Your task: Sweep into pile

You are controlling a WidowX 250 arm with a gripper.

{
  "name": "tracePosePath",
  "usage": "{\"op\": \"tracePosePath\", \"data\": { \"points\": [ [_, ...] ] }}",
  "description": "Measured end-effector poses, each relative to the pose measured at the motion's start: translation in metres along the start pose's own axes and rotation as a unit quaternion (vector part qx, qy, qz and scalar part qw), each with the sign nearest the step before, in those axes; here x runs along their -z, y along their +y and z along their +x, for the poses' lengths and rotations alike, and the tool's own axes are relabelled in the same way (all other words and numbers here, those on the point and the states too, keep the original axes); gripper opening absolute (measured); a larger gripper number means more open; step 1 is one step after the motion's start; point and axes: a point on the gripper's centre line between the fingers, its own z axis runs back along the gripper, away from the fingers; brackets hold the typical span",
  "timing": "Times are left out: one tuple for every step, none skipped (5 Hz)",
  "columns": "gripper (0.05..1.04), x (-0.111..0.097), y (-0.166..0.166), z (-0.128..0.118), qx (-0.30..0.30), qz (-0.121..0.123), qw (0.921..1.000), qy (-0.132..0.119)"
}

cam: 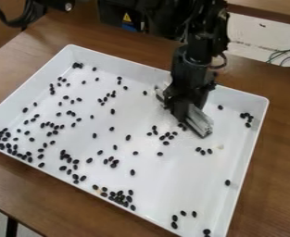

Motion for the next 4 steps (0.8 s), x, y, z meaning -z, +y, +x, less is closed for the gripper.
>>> {"op": "tracePosePath", "data": {
  "points": [
    [0.361, -0.006, 0.001, 0.002, 0.001, 0.007, 0.9999, 0.013],
    [0.361, -0.023, 0.016, 0.017, 0.025, 0.021, 0.9992, 0.021],
    [0.361, -0.053, 0.054, 0.042, 0.090, 0.041, 0.9951, -0.008],
    [0.360, -0.045, 0.091, 0.062, 0.157, 0.080, 0.9842, -0.015]
  ]
}}
